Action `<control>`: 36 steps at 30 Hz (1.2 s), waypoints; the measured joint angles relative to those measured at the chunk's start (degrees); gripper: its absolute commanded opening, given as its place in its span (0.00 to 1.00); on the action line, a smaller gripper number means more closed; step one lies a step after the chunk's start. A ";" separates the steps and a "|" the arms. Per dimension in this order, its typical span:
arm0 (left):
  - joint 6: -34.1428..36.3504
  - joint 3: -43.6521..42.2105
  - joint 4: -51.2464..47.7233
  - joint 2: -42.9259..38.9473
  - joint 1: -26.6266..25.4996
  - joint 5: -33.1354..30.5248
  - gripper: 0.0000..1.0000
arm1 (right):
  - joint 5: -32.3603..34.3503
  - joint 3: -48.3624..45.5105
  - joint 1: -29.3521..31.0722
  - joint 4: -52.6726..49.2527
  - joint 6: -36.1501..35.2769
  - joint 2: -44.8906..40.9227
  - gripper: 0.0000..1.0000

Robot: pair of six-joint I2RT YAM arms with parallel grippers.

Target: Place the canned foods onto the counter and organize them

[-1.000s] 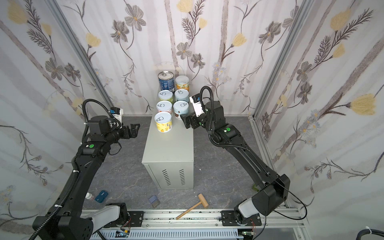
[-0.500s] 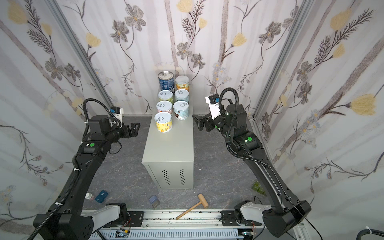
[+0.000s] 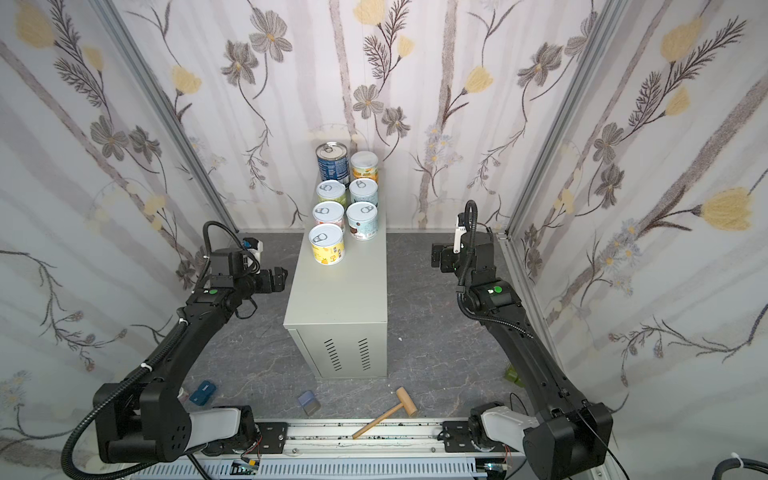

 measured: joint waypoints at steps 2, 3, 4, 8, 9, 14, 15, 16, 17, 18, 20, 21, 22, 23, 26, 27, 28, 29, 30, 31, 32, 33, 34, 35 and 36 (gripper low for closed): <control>-0.02 -5.27 4.87 0.00 0.00 -1.92 0.99 | 2.23 -6.58 -0.98 5.55 -0.02 -1.42 1.00; -0.07 -7.37 6.75 0.17 0.00 -3.08 1.00 | 3.17 -10.12 -1.44 9.05 -0.02 -2.03 1.00; -0.44 -9.11 9.07 0.63 -0.02 -4.33 1.00 | 3.80 -13.14 -1.88 12.50 0.00 -2.45 1.00; -2.32 -15.76 19.02 3.69 -0.28 -9.73 1.00 | 5.03 -21.59 -2.43 24.00 0.00 -1.11 1.00; -2.71 -17.64 21.68 4.72 -0.52 -11.23 1.00 | 5.31 -22.73 -2.45 26.51 0.00 -0.02 1.00; -3.28 -22.16 32.52 9.29 -2.23 -16.28 1.00 | 8.09 -27.52 -2.49 36.37 -1.11 5.77 1.00; -3.21 -22.03 34.93 10.16 -2.43 -16.74 1.00 | 8.90 -27.67 -2.54 37.31 -1.99 6.73 1.00; -2.80 -22.03 37.64 11.17 -2.62 -16.90 1.00 | 9.60 -28.26 -2.54 39.43 -2.91 7.32 1.00; -1.95 -22.21 40.37 12.31 -2.73 -16.96 1.00 | 10.10 -29.49 -2.60 41.92 -3.78 7.50 1.00; -1.92 -22.40 42.38 13.38 -2.80 -17.22 1.00 | 10.69 -31.21 -2.71 45.03 -4.76 7.63 1.00; -1.88 -22.73 43.89 14.16 -2.69 -17.40 1.00 | 11.02 -34.67 -3.41 49.42 -5.95 7.78 1.00; -1.84 -22.91 45.09 14.23 -2.67 -17.59 1.00 | 10.97 -36.37 -3.80 51.49 -6.40 7.78 1.00; -1.68 -23.50 46.95 14.21 -2.69 -17.77 1.00 | 10.99 -38.14 -4.13 54.27 -6.82 7.78 1.00; -1.66 -24.52 49.00 14.08 -2.71 -17.99 1.00 | 11.02 -39.56 -4.24 56.52 -7.15 7.78 1.00; -1.60 -29.62 56.30 14.43 -2.95 -18.64 1.00 | 10.21 -44.15 -4.57 63.43 -7.80 7.43 1.00; -1.38 -31.34 59.91 15.82 -3.28 -19.08 1.00 | 9.09 -45.33 -5.14 65.33 -7.80 6.91 1.00; -0.79 -32.44 61.35 16.63 -3.80 -19.89 1.00 | 8.74 -46.66 -5.81 68.00 -7.69 6.49 1.00; -0.44 -33.18 62.01 16.70 -4.28 -20.13 1.00 | 7.87 -48.04 -6.91 70.86 -7.32 6.36 1.00; -0.39 -33.53 63.89 16.96 -4.68 -20.39 1.00 | 6.86 -49.16 -8.02 72.72 -6.80 6.36 1.00; -0.35 -33.66 65.83 17.25 -4.96 -20.68 1.00 | 5.79 -50.53 -9.44 75.45 -6.14 6.93 1.00; -0.20 -33.66 66.93 17.16 -4.98 -21.20 1.00 | 5.14 -51.56 -10.43 78.77 -5.55 8.44 1.00; -0.22 -33.59 67.82 17.18 -4.98 -21.68 1.00 | 4.50 -51.93 -10.80 79.52 -5.18 9.14 1.00; -0.22 -33.27 68.37 17.27 -4.98 -22.71 1.00 | 3.37 -51.69 -10.80 78.93 -4.96 9.05 1.00; -0.26 -32.87 68.41 17.27 -4.98 -23.69 1.00 | 2.69 -51.04 -10.91 79.12 -4.92 8.98 1.00; -0.37 -32.57 68.43 17.25 -4.90 -24.35 1.00 | 1.73 -50.56 -11.06 80.19 -4.52 9.11 1.00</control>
